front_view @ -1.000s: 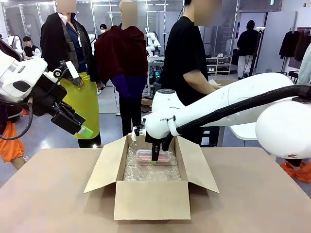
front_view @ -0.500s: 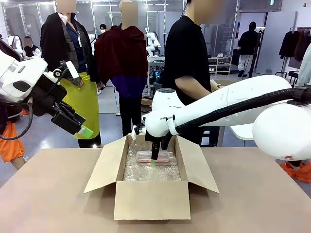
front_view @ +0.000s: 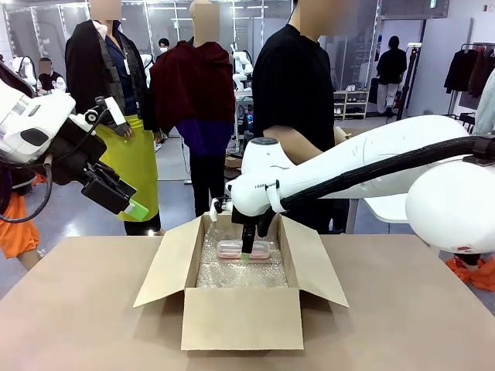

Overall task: Pack the glasses set securely to prepare it for shipping.
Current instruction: Place the Glasses case inside the Package Box, then put the Glasses case from the right side of the table into the Package Box.

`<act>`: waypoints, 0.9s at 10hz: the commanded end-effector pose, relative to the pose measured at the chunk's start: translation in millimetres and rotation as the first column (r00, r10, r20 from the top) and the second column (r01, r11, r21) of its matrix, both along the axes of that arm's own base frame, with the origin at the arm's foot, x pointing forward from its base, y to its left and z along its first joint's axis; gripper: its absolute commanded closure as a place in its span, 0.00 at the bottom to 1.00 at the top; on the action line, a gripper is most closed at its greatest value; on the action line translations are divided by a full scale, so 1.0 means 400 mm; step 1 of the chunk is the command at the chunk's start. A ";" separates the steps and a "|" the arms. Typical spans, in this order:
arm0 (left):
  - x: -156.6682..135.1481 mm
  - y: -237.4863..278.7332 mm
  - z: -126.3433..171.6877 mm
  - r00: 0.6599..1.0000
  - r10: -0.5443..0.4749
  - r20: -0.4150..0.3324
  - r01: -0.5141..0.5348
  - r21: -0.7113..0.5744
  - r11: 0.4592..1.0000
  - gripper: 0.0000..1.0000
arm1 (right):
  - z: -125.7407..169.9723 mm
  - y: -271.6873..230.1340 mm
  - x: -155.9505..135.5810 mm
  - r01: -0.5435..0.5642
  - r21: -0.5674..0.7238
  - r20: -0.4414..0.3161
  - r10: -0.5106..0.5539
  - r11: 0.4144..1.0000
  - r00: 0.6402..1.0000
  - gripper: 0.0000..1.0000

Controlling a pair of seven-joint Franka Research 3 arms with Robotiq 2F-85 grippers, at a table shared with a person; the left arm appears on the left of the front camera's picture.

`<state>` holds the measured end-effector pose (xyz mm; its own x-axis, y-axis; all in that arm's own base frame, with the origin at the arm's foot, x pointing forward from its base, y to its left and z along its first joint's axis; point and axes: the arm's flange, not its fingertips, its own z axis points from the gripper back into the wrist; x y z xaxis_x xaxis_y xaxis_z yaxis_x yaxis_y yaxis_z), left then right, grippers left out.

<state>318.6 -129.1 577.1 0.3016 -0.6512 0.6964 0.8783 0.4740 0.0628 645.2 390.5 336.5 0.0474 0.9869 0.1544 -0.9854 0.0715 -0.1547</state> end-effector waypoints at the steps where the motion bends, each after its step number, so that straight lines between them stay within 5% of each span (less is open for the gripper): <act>1: -0.004 0.007 0.002 1.000 -0.022 -0.001 0.022 -0.006 1.000 0.00 | 0.000 0.007 0.003 -0.001 0.006 0.003 0.001 1.000 1.000 0.00; 9: -0.004 0.007 0.002 1.000 -0.022 -0.001 0.022 -0.006 1.000 0.00 | 0.000 0.007 0.003 -0.001 0.006 0.003 0.001 1.000 1.000 0.00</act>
